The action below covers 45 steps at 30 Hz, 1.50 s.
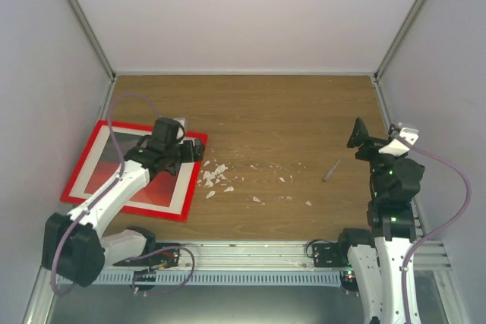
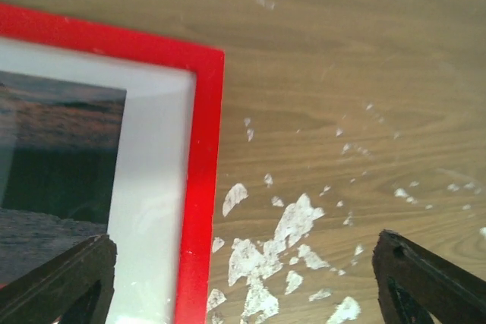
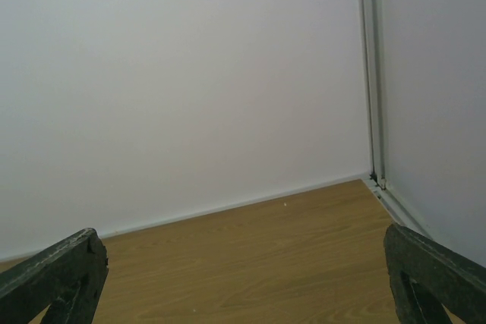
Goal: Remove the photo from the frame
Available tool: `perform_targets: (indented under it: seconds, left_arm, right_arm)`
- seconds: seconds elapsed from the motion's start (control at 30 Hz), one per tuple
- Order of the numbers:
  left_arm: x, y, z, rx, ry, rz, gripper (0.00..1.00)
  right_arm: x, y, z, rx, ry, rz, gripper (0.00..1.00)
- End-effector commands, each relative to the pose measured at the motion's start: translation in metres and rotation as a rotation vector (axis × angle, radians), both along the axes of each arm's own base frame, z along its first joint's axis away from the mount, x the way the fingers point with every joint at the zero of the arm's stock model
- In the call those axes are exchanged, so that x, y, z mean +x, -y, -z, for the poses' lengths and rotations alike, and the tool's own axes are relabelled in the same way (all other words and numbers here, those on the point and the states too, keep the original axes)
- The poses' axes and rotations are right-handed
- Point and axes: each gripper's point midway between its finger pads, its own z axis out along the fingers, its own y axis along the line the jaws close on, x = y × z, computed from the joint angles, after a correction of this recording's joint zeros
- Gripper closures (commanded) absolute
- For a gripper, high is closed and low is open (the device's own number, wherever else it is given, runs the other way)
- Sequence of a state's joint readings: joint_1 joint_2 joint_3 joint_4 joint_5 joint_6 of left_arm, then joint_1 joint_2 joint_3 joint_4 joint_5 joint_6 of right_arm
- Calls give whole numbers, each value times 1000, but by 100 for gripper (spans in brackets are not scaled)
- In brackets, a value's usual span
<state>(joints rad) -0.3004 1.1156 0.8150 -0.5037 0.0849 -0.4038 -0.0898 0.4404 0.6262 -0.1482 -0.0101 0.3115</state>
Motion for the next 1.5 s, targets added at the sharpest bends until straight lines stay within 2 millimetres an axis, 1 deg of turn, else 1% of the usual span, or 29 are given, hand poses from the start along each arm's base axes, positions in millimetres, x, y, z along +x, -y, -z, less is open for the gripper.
perform_targets:
  seconds: [0.0,0.07,0.13,0.2,0.33,0.47,0.57,0.63,0.77,0.9,1.07,1.17,1.27,1.37,1.47]
  left_arm:
    - [6,2,30,131,-54,-23,11]
    - [6,3,46,186,-95,-13,15]
    - [4,9,58,227,-123,14,18]
    - [4,17,66,254,-131,43,21]
    - [9,24,80,289,-151,68,29]
    - [21,23,91,348,-163,72,37]
    - [29,19,97,406,-179,61,38]
    - [34,21,100,417,-183,71,39]
    - [41,27,112,431,-212,102,45]
    - [44,29,119,447,-230,122,56]
    - [47,37,119,442,-228,152,67]
    - [46,46,122,460,-232,194,74]
    - [43,61,123,483,-223,251,80]
    - [43,81,120,503,-190,312,85]
    - [42,107,113,519,-141,386,87]
  right_arm:
    - [3,-4,0,13,14,-28,0]
    - [5,-5,1,15,8,-35,1]
    - [5,-5,2,17,3,-38,0]
    - [5,-5,3,19,3,-38,0]
    - [7,-6,5,24,-5,-43,0]
    - [8,-7,6,23,-13,-50,0]
    - [7,-7,8,23,-18,-51,1]
    - [8,-9,8,22,-18,-58,1]
    - [9,-10,9,24,-25,-65,0]
    - [10,-10,10,24,-28,-68,0]
    - [11,-11,11,25,-30,-75,1]
    - [13,-13,12,25,-34,-86,0]
    - [15,-15,13,25,-42,-97,0]
    - [15,-16,14,25,-45,-103,0]
    - [16,-17,15,24,-48,-109,0]
